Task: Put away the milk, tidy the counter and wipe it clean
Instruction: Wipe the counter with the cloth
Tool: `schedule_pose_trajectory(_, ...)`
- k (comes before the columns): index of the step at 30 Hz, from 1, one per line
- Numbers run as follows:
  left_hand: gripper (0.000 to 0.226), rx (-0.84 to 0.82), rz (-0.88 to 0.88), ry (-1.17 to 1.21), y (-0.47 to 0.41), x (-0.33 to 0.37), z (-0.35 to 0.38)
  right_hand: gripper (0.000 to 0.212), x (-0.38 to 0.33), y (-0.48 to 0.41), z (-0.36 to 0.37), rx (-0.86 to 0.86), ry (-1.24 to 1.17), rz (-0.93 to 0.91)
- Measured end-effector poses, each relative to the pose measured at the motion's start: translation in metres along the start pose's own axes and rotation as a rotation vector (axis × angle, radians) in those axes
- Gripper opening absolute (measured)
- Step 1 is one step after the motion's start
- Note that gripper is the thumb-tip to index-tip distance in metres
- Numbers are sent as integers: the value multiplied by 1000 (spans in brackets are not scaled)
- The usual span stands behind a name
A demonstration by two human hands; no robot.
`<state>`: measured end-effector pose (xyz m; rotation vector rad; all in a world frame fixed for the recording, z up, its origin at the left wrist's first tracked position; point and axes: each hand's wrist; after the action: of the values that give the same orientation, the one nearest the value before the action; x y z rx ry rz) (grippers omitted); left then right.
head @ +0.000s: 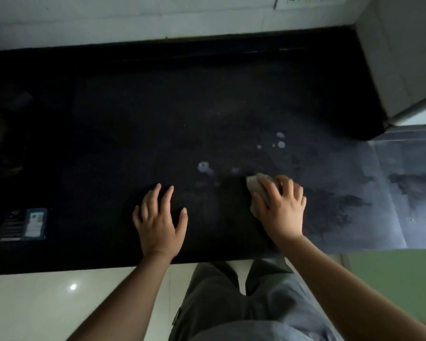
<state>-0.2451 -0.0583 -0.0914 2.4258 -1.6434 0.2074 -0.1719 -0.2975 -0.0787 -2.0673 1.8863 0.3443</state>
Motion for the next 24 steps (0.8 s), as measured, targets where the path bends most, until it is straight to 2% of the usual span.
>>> schedule_pose_trajectory(2, 59, -6, 3, 4, 0, -1, 0, 36, -13, -19, 8, 25, -3, 134)
schedule_pose_trajectory(4, 59, -9, 1, -3, 0, -1, 0, 33, -27, -35, 18, 59, -2, 150)
schedule_pose_trajectory(6, 59, -3, 1, -3, 1, 0, 0, 32, -37, -43, 22, 42, -20, 78)
schedule_pose_trajectory(10, 59, -11, -5, -2, 0, -1, 0, 37, -32, -23, 11, -108, -5, -189)
schedule_pose_trajectory(13, 59, -9, -5, 0, 0, -1, 0, 39, -13, -12, 1, -117, 12, -286)
schedule_pose_trajectory(15, 59, -12, -3, -4, 0, -1, 0, 38, -9, -17, 4, -68, 16, -265)
schedule_pose_trajectory(18, 60, -21, -4, -9, -1, -3, 0, 35, -30, -45, 18, 6, 11, -76)
schedule_pose_trajectory(20, 60, -32, -4, -19, -1, -2, 0, 35, -56, -65, 30, 23, -4, -13)
schedule_pose_trajectory(24, 60, -36, -6, -33, -1, -2, -1, 36, -90, -71, 42, -68, 0, -171)
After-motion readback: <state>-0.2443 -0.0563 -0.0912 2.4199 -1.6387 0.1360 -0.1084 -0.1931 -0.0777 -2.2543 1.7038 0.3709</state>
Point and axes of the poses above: each hand's wrist, its own y-axis away from the middle knuckle, its own z-axis out of the palm, x = y × z, and after that the axes turned 1 degree about -y, right-handed
